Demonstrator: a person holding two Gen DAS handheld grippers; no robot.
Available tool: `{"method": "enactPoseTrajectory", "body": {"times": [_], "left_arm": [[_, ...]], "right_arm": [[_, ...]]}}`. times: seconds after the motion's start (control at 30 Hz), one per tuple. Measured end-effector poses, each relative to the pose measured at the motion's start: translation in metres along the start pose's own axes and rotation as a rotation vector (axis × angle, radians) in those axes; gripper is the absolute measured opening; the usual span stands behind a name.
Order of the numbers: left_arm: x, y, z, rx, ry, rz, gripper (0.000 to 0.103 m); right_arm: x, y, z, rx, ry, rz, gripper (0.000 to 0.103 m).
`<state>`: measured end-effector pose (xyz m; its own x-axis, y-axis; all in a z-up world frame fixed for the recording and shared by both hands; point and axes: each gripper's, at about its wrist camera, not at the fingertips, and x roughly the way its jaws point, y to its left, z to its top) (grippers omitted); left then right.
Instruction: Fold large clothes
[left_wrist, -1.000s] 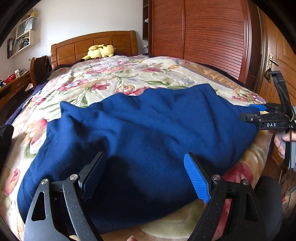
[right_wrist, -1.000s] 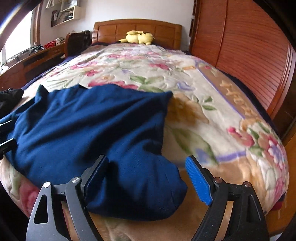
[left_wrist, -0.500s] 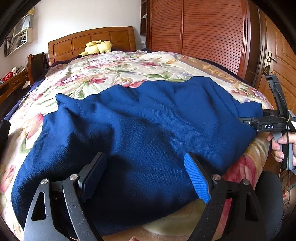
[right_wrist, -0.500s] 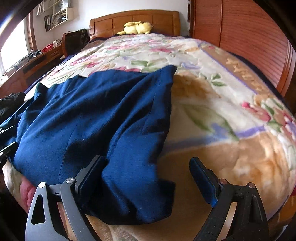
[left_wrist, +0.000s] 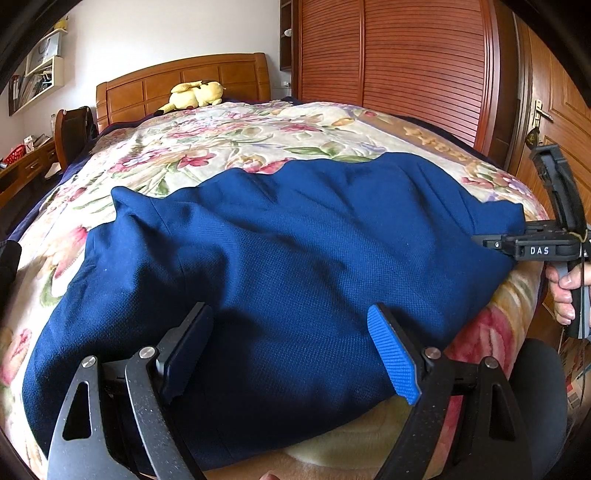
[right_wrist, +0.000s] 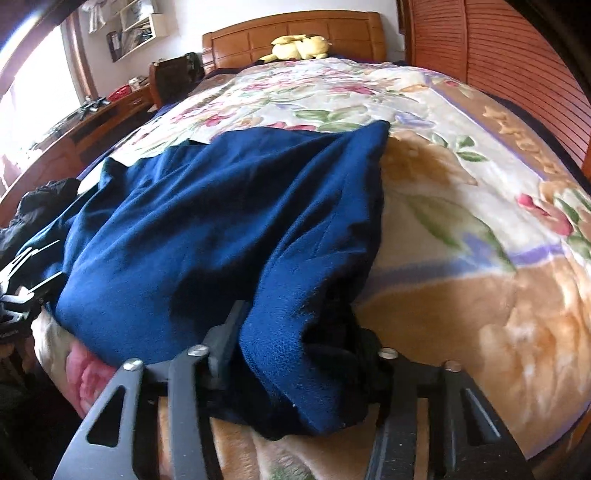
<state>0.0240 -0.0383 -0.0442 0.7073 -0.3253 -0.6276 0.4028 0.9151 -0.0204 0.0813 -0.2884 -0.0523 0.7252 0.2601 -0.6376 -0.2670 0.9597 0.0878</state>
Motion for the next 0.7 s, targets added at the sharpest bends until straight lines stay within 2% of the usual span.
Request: {"method": "enactPoseTrajectory", "body": {"times": [0.07, 0.17, 0.3, 0.43, 0.53, 0.7], "left_arm": [[0.000, 0.000, 0.000, -0.001, 0.001, -0.001, 0.086], [-0.001, 0.001, -0.001, 0.001, 0.004, -0.006, 0.086], [-0.007, 0.006, -0.002, -0.002, -0.006, -0.006, 0.086], [-0.035, 0.025, -0.002, -0.033, -0.064, 0.011, 0.086], [-0.054, 0.056, -0.007, -0.092, -0.090, 0.036, 0.086], [-0.061, 0.108, -0.027, -0.181, -0.047, 0.111, 0.086]], "right_arm": [[-0.006, 0.000, 0.002, -0.006, -0.020, 0.008, 0.026], [-0.021, 0.005, 0.009, -0.011, -0.075, 0.002, 0.021], [-0.050, 0.013, 0.030, -0.021, -0.169, 0.025, 0.020], [-0.073, 0.039, 0.053, -0.103, -0.234, 0.015, 0.020], [-0.082, 0.062, 0.067, -0.159, -0.259, 0.024, 0.020], [-0.089, 0.106, 0.084, -0.257, -0.291, 0.050, 0.019]]}}
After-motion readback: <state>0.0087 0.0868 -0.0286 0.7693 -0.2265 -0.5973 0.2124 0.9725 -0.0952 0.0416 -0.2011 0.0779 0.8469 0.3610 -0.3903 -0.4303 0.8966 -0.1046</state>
